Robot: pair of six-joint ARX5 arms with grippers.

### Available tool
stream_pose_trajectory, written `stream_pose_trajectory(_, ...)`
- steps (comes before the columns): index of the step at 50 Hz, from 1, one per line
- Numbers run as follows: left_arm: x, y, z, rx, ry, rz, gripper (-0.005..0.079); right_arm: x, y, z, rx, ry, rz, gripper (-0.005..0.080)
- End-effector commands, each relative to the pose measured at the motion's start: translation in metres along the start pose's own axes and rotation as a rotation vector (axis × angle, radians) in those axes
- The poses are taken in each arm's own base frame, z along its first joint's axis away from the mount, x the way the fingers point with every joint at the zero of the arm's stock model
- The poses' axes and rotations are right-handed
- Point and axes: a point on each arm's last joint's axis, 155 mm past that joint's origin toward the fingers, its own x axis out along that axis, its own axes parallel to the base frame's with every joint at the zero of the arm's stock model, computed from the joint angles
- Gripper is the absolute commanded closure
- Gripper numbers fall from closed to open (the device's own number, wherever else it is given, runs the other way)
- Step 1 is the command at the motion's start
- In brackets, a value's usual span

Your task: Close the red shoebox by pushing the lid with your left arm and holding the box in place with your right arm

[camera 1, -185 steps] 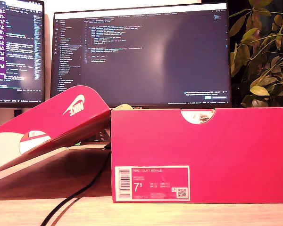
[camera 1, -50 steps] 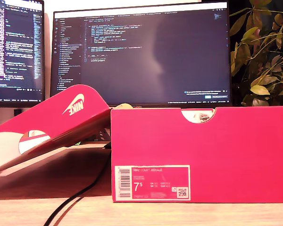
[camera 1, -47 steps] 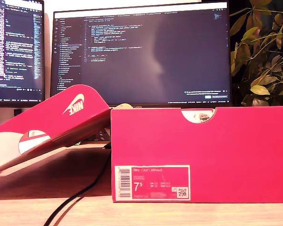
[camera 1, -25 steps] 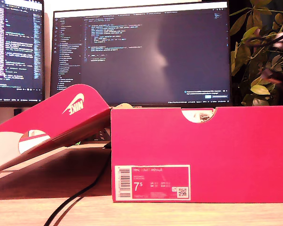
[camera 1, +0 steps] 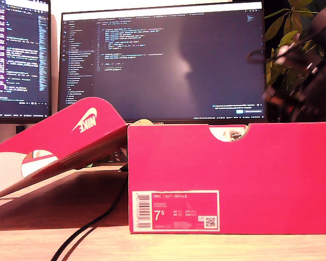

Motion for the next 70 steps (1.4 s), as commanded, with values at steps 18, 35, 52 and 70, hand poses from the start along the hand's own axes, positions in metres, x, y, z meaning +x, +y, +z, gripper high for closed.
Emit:
stream_pose_trajectory(18, -0.003, -0.033, -0.005, -0.009, 0.038, -0.185, 0.0762, 0.005, 0.006, -0.001, -0.016, 0.002, 0.015, 0.0764)
stream_pose_trajectory(35, -0.025, -0.083, 0.014, 0.010, 0.034, -0.412, 0.0762, 0.007, 0.015, -0.001, -0.036, 0.006, 0.030, 0.0764)
stream_pose_trajectory(52, -0.074, -0.147, 0.028, 0.090, 0.049, -0.570, 0.0762, 0.010, 0.029, -0.006, -0.053, 0.026, 0.057, 0.0764)
stream_pose_trajectory(70, -0.109, -0.192, 0.011, 0.202, 0.026, -0.599, 0.0762, 0.016, 0.088, -0.017, -0.142, 0.063, 0.174, 0.0764)
